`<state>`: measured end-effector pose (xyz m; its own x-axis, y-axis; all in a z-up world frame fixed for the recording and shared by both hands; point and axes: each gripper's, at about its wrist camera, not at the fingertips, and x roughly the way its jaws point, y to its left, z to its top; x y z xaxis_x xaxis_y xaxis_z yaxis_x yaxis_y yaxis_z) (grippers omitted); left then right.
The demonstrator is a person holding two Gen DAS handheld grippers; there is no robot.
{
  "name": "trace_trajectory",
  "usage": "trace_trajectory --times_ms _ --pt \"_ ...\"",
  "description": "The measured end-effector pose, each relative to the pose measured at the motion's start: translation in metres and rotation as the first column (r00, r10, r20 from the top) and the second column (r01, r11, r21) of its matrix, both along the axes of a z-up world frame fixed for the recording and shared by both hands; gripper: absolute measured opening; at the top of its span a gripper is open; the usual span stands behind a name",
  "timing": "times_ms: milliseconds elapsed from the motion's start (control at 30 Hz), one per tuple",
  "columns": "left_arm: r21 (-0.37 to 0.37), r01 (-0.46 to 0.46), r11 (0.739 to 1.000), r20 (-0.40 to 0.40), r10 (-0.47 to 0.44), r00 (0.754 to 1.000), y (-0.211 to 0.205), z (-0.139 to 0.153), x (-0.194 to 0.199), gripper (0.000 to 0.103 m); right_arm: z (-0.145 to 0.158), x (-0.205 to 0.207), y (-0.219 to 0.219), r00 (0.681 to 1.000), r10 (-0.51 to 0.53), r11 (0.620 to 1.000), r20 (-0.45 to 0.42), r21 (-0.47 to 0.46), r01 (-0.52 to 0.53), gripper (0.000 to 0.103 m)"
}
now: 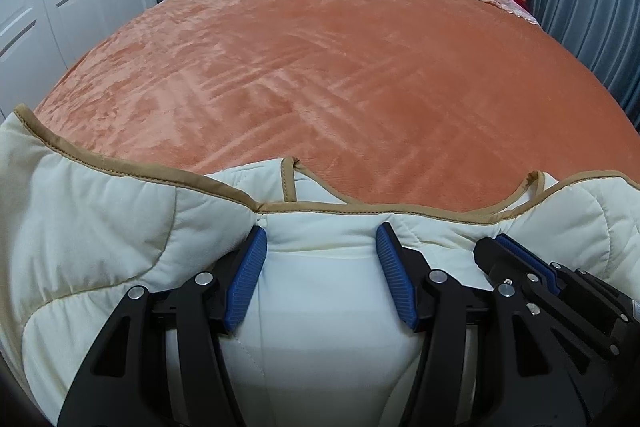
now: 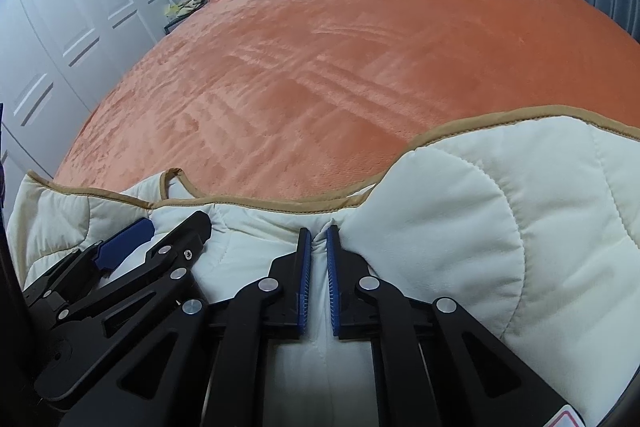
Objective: Fold large clothes
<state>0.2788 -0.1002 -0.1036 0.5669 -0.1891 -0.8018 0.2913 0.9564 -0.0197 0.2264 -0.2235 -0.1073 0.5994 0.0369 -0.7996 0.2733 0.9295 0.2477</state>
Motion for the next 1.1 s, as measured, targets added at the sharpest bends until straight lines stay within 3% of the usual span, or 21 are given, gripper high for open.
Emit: trace_trajectory --times_ms 67,133,200,333,400,533,733,800,933,1033,1100 --pt "0.038 0.001 0.999 -0.019 -0.001 1.0 0.0 0.01 -0.002 0.059 0.025 -0.014 -0.004 0.995 -0.099 0.993 0.02 -0.066 0.1 0.004" --pt "0.058 -0.056 0.997 -0.025 0.058 0.998 0.015 0.029 -0.011 0.06 0.057 -0.043 -0.006 0.982 -0.15 0.984 0.112 -0.084 0.16 0.018" --pt "0.033 -0.126 0.992 -0.04 0.127 0.991 0.045 0.049 -0.024 0.071 0.078 -0.068 -0.003 0.985 -0.121 0.987 0.124 -0.088 0.132 0.019" --pt "-0.095 -0.204 0.974 -0.144 0.189 0.971 0.117 0.073 -0.057 0.075 0.087 -0.115 0.012 0.996 -0.05 0.998 0.075 -0.042 0.053 0.019" --pt "-0.107 -0.253 0.962 -0.165 0.234 0.958 0.149 0.079 -0.076 0.075 0.084 -0.138 0.026 0.998 -0.017 1.0 0.054 0.005 0.017 0.019" --pt "-0.103 -0.373 0.922 -0.143 0.357 0.923 0.208 0.089 -0.119 0.085 0.077 -0.17 0.059 0.999 0.046 0.998 0.025 0.032 -0.046 0.019" --pt "-0.127 -0.471 0.873 -0.283 0.423 0.861 0.26 0.056 -0.144 0.088 0.058 -0.192 0.092 0.996 0.085 0.994 -0.034 0.066 -0.083 0.019" --pt "-0.18 -0.486 0.855 -0.338 0.41 0.847 0.266 0.045 -0.146 0.088 0.054 -0.194 0.098 0.994 0.095 0.995 -0.049 0.047 -0.093 0.02" --pt "-0.271 -0.486 0.831 -0.399 0.362 0.842 0.257 0.031 -0.139 0.088 0.044 -0.193 0.103 0.989 0.124 0.992 -0.082 0.008 -0.124 0.02" --pt "-0.33 -0.488 0.808 -0.431 0.331 0.84 0.246 0.02 -0.131 0.089 0.038 -0.191 0.101 0.987 0.129 0.992 -0.093 0.027 -0.127 0.02" --pt "-0.343 -0.494 0.799 -0.431 0.333 0.838 0.24 0.019 -0.129 0.082 0.036 -0.19 0.095 0.988 0.123 0.992 -0.097 0.054 -0.118 0.019"
